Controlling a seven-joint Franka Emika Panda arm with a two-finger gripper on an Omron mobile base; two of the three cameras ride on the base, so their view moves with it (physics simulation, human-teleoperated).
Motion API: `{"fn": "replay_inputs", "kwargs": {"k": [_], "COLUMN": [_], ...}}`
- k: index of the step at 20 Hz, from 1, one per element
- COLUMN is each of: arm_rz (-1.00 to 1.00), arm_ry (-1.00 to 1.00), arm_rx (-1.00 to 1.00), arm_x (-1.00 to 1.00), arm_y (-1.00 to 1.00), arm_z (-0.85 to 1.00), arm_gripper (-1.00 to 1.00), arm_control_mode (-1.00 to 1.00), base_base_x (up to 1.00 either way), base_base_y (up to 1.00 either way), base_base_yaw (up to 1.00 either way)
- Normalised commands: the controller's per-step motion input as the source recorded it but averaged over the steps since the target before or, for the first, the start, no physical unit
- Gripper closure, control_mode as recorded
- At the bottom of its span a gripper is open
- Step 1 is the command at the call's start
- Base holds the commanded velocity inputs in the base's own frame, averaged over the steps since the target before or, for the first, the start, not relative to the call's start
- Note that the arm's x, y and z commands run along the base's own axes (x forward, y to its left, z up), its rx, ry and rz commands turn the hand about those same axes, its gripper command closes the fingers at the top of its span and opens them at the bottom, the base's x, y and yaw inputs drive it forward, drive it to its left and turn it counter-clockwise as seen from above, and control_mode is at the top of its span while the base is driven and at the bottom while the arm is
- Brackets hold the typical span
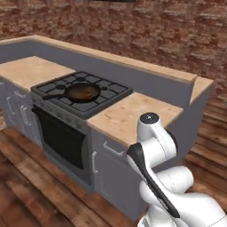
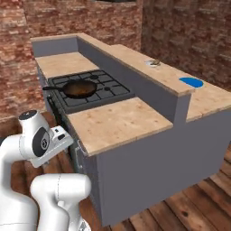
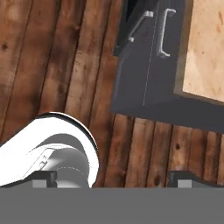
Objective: Take the chicken drumsticks from the pan and place one on each plate on the dining counter.
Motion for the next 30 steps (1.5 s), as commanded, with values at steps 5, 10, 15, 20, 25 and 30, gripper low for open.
{"fn": "replay_inputs", "kwargs": {"k": [5, 10, 15, 20, 25, 30], "arm_rz": [0.0, 0.0, 0.0, 0.0, 0.0, 0.0], "arm_ry": [0.0, 0.0, 0.0, 0.0, 0.0, 0.0], "arm_rx": [0.0, 0.0, 0.0, 0.0, 0.0, 0.0], "arm_x": [0.0, 0.0, 0.0, 0.0, 0.0, 0.0], "arm_y": [0.0, 0.0, 0.0, 0.0, 0.0, 0.0], "arm_z": [0.0, 0.0, 0.0, 0.0, 0.0, 0.0], "arm_gripper": [-1.0, -1.0, -1.0, -1.0, -1.0, -1.0], "arm_control_mode": [1.0, 1.0, 1.0, 1.0, 1.0, 1.0], "base_base_x": [0.13, 0.17, 0.15, 0.13, 0.09, 0.12], "base_base_y": [1.0, 0.99, 1.0, 0.93, 0.4, 0.01], "base_base_yaw": [-0.59, -0.61, -0.52, -0.28, -0.04, 0.0]}}
